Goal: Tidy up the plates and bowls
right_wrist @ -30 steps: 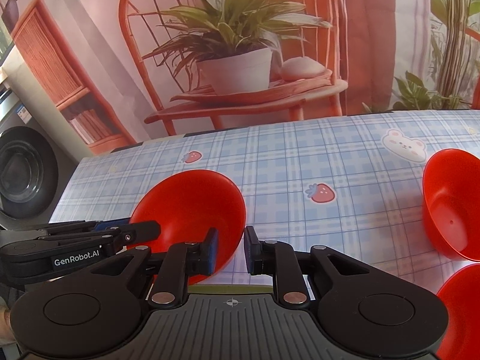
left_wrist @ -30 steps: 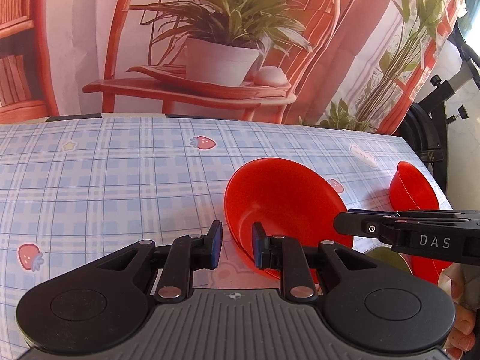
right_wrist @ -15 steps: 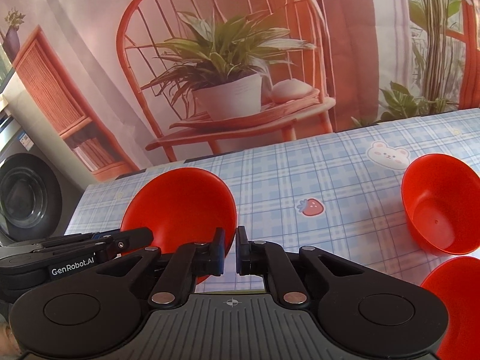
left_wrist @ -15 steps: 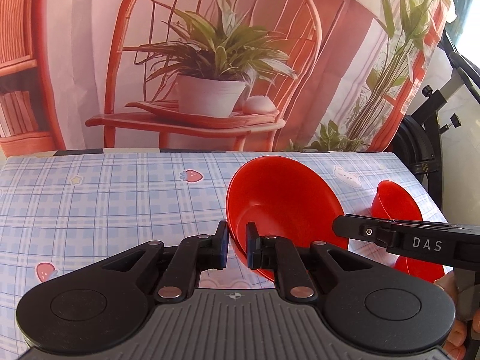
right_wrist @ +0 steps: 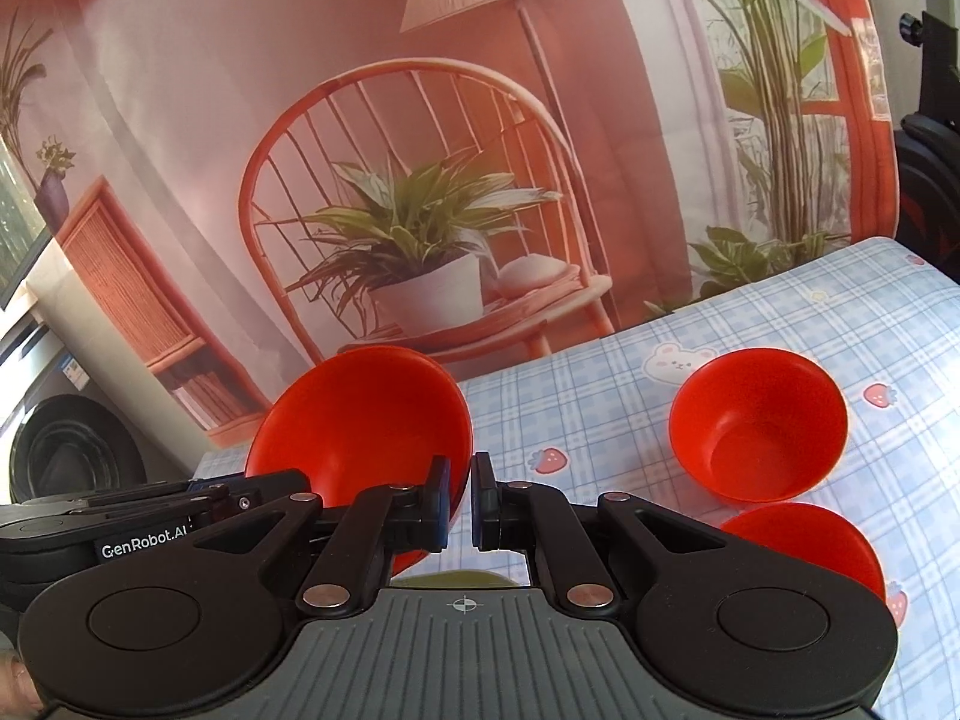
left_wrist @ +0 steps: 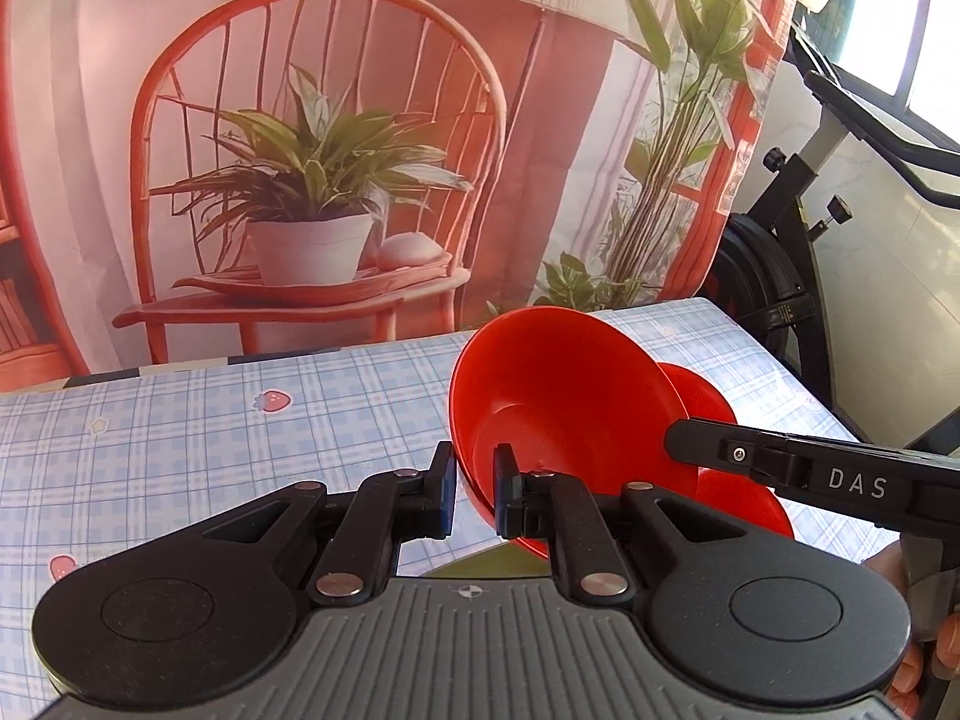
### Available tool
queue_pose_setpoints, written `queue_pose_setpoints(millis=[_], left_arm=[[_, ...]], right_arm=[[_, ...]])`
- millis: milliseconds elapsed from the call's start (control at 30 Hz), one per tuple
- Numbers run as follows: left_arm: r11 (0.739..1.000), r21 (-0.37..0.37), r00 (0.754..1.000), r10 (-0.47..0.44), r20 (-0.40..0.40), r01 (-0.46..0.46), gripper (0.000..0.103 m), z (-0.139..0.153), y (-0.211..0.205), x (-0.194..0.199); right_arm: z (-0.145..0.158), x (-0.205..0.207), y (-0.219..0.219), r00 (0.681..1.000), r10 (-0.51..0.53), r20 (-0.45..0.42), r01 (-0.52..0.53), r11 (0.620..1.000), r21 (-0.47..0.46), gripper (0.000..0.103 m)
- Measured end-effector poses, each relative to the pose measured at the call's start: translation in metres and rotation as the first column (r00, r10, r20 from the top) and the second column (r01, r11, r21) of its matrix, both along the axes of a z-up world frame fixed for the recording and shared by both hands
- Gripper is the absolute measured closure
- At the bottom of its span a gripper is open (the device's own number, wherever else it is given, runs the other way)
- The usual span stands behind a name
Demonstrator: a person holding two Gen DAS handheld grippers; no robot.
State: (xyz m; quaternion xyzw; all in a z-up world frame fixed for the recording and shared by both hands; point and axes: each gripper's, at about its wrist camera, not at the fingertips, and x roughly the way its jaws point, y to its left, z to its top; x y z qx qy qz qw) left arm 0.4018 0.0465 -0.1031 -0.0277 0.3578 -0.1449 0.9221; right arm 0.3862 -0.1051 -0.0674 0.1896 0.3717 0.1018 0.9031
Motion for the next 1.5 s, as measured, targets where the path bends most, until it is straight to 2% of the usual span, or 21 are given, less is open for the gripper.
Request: queue_pose_setpoints(millis=[100, 200, 467, 667, 1100, 1500], left_arm=[[1.000, -0.002, 1.000, -0.030, 0.002, 0.030, 0.090, -0.001, -0.022, -0.007], [0.998, 0.008, 0.998, -0.064, -0.018, 0.065, 0.090, -0.011, -0.046, -0.010], [0.985, 0.051, 0.985, -0.161, -0.061, 0.164, 0.090, -0.032, -0.112, -0.014], [0.978, 0.072, 0.977, -0.187, -0.099, 0.195, 0.090, -0.044, -0.141, -0.009], [0.967, 0.168, 0.977, -0.169, -0.132, 0.190, 0.089, -0.066, -0.159, -0.003], [0.962, 0.176, 0.972, -0.184, -0.146, 0.208, 0.089, -0.069, -0.162, -0.006]], right_arm=[[0.004, -0.018, -0.018, 0.999, -0.026, 0.022, 0.026, 0.999, -0.026, 0.097], [0.001, -0.039, -0.041, 0.998, -0.059, 0.031, 0.060, 0.998, -0.013, 0.097], [-0.024, -0.077, -0.111, 0.985, -0.174, -0.006, 0.174, 0.984, 0.037, 0.097], [-0.038, -0.089, -0.143, 0.974, -0.225, -0.030, 0.227, 0.973, 0.053, 0.096], [-0.063, -0.085, -0.156, 0.968, -0.239, -0.073, 0.245, 0.965, 0.093, 0.096], [-0.071, -0.082, -0.155, 0.965, -0.245, -0.097, 0.252, 0.965, 0.071, 0.096]])
